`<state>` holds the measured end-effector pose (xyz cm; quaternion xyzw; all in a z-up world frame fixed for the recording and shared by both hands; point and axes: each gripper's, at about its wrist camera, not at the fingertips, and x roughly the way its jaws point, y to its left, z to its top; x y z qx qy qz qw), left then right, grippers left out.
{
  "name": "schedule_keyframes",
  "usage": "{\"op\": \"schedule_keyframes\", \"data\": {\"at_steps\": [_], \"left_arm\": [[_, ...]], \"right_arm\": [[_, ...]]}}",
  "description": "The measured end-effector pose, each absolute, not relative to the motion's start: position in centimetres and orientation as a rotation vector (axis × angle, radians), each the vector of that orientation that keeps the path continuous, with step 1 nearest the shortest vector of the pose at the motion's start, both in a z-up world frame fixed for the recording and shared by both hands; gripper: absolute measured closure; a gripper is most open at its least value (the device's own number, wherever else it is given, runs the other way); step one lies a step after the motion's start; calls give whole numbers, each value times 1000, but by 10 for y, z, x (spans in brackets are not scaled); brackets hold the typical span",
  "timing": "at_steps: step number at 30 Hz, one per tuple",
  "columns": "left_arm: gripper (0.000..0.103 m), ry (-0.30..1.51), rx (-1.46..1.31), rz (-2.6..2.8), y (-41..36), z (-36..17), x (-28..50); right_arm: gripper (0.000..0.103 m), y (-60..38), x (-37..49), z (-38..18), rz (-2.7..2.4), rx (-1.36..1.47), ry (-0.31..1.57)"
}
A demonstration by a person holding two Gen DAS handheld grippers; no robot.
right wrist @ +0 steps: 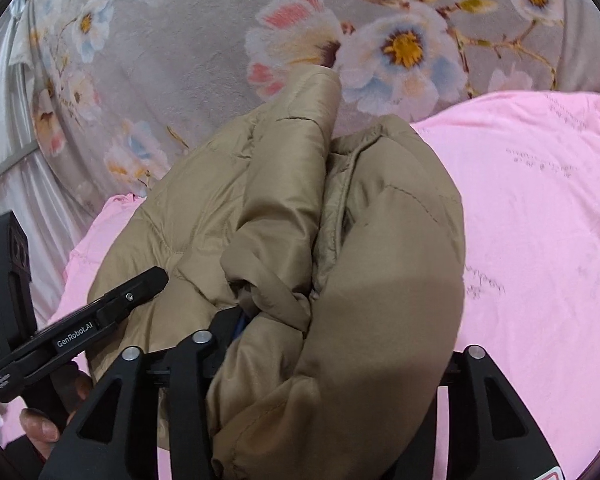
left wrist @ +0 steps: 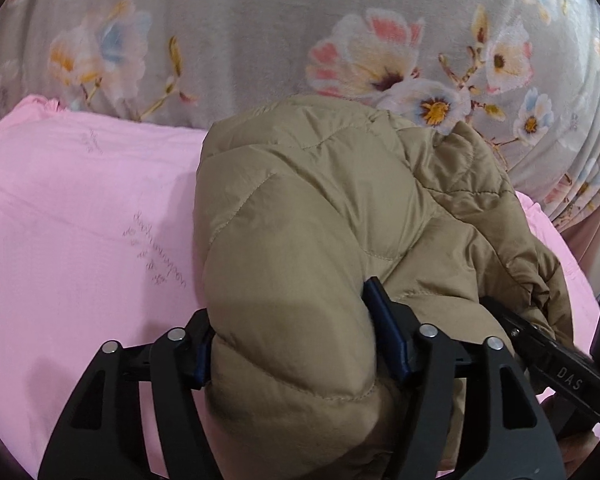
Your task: Fold large clothes
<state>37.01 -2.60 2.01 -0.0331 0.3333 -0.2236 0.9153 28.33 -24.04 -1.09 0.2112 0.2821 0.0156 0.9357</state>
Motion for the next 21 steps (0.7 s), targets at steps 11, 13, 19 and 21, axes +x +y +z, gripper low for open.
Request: {"op": "schedule_keyframes", "data": {"at_steps": [11, 13, 19, 21], "left_arm": [[28, 720, 14, -229, -18, 76, 319], [28, 723, 40, -190, -29, 83, 315], [28, 766, 66, -108, -61, 76, 321], [28, 802, 61, -98, -67, 64, 326]], "right_arm": [[60, -248, 193, 45, -124, 364, 457], [90, -234, 203, 59, -143, 274, 479], [98, -198, 254, 50, -142, 133, 549], [98, -194, 266, 39, -165, 114, 556]]}}
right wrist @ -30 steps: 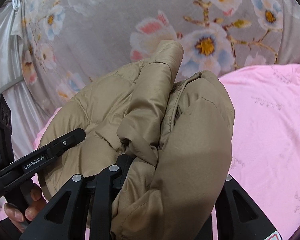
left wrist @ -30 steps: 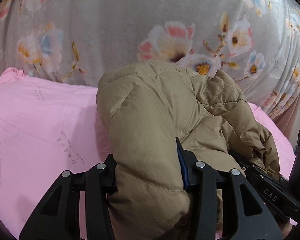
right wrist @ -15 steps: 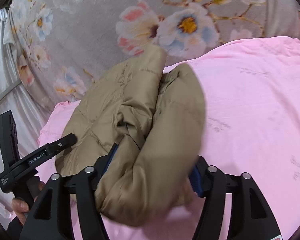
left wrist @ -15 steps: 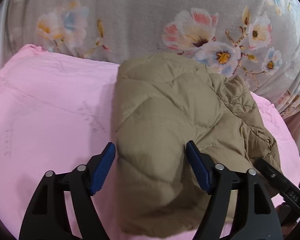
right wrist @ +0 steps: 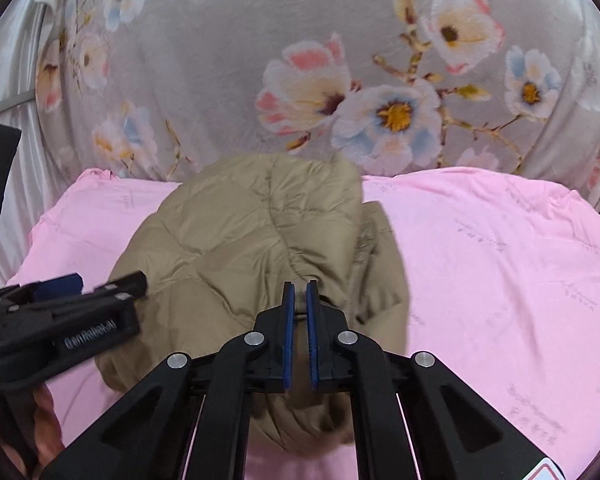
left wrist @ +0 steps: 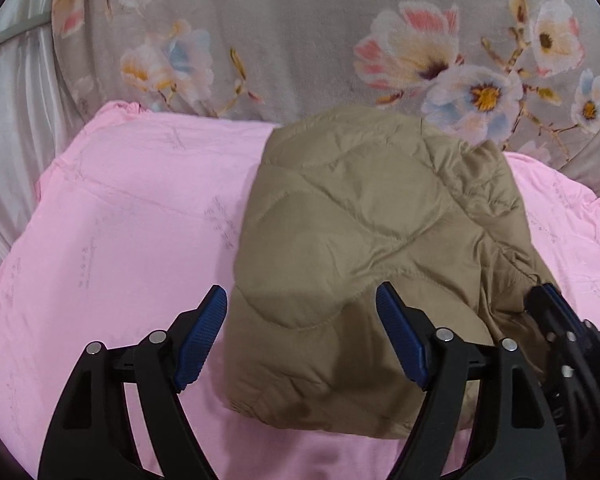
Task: Fold large clothes
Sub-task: 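Lower the folded jacket onto the pink sheet with both grippers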
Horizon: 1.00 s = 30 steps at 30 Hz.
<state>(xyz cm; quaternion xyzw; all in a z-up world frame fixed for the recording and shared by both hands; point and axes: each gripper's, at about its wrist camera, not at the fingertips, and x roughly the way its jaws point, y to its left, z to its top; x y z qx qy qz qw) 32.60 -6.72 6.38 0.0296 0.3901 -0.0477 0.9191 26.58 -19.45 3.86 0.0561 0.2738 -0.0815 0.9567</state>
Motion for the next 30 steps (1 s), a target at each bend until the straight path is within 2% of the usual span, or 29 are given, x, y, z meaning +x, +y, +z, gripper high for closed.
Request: {"op": "schedule_keyframes", "data": {"at_steps": [3, 8, 30], "left_arm": [[28, 834, 55, -72, -71, 45, 333], [18, 825, 47, -56, -72, 30, 339], [15, 701, 119, -27, -85, 3, 339]], "right_arm": [[98, -198, 279, 19, -209, 91, 586], [98, -211, 291, -12, -222, 114, 638], [97, -212, 303, -26, -213, 121, 681]]}}
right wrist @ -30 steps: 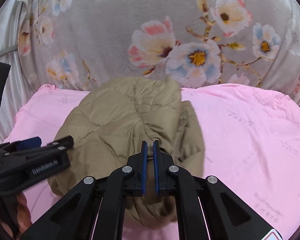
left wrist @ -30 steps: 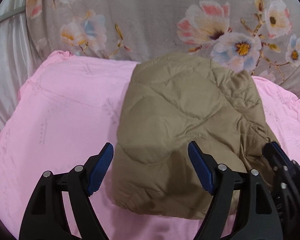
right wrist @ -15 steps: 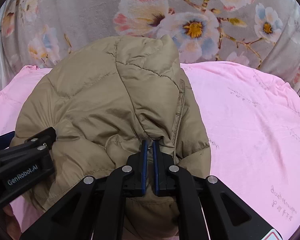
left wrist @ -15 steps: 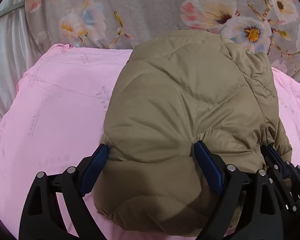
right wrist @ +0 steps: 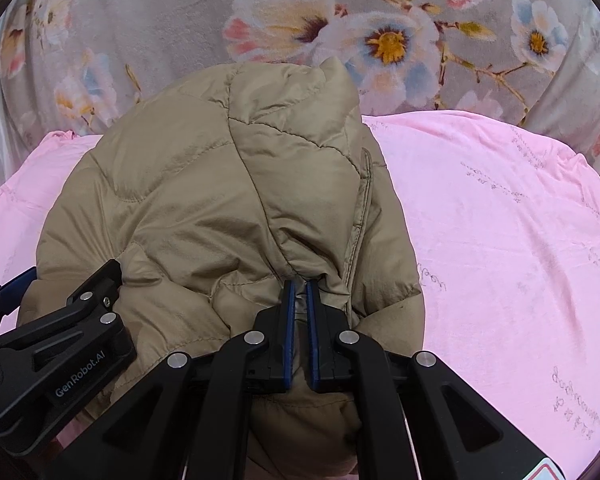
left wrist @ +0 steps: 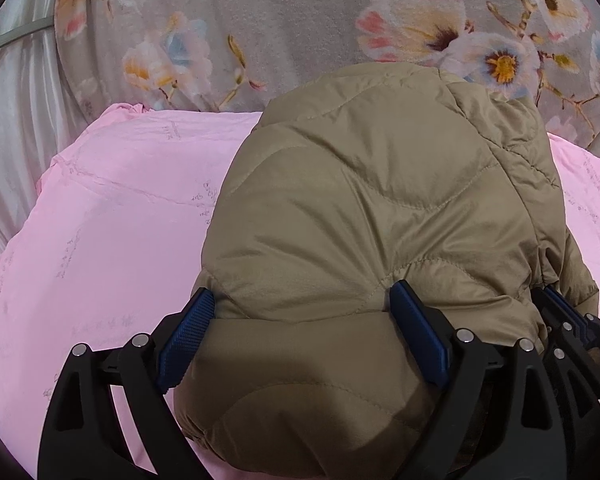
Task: Fold large clothes
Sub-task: 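Lower the folded jacket onto the pink sheet with both grippers, then pinch the folded jacket edge with both grippers and tuck it square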
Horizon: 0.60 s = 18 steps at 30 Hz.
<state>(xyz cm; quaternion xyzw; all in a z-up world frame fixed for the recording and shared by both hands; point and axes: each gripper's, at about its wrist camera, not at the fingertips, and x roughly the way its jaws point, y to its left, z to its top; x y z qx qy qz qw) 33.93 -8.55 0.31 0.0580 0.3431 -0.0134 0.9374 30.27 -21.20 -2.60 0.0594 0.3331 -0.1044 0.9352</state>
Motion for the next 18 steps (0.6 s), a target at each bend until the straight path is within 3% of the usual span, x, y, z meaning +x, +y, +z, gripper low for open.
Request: {"op": "schedule_keyframes", "data": {"at_steps": [6, 10, 13, 17, 18], "left_arm": [[17, 690, 102, -53, -81, 7, 334], [34, 701, 80, -101, -66, 27, 309], [55, 711, 46, -148, -59, 42, 285], [100, 724, 13, -192, -53, 57, 261], [102, 714, -6, -204, -48, 63, 257]], "right_arm": [[95, -211, 291, -17, -210, 124, 666], [94, -211, 255, 1, -177, 199, 628], [93, -208, 234, 13, -171, 203, 604], [93, -200, 213, 27, -145, 209, 617], [93, -198, 209, 30, -138, 203, 616]]}}
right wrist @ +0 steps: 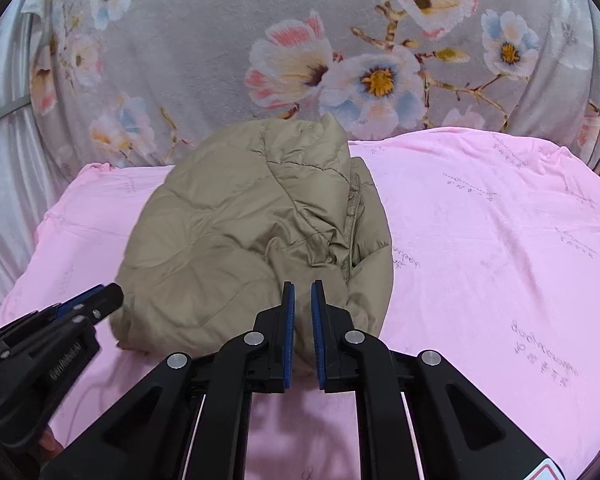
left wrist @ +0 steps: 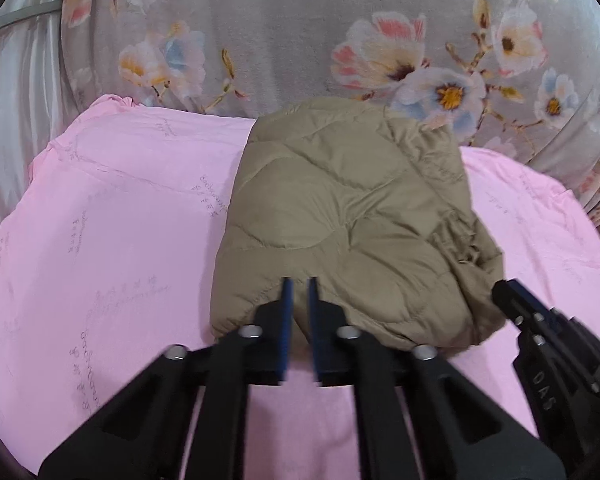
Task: Fold large clothes
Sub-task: 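Pinch the folded jacket edge with both grippers and tuck it square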
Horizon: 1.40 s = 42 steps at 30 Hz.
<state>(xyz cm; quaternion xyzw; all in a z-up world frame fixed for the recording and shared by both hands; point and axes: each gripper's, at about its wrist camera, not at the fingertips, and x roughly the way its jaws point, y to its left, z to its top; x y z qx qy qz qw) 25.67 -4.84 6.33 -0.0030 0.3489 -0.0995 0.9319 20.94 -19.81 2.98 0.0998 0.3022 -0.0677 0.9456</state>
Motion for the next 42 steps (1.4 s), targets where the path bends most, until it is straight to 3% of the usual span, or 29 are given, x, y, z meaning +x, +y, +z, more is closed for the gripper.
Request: {"op": "schedule_keyframes", "data": {"at_steps": [6, 12, 16, 30, 42], "left_arm": [[103, 681, 1, -248, -54, 85, 259], [103, 813, 19, -242, -74, 31, 305], [103, 833, 10, -231, -76, 7, 315], [103, 814, 23, -221, -81, -9, 323], [103, 756, 85, -230, -59, 23, 224]], "right_arm": [[93, -184, 217, 36, -84, 182, 624], [94, -187, 259, -1, -80, 189, 747], [100, -190, 271, -22, -82, 198, 781], [102, -192, 278, -34, -88, 217, 770], [96, -194, 169, 3, -156, 168, 737]]}}
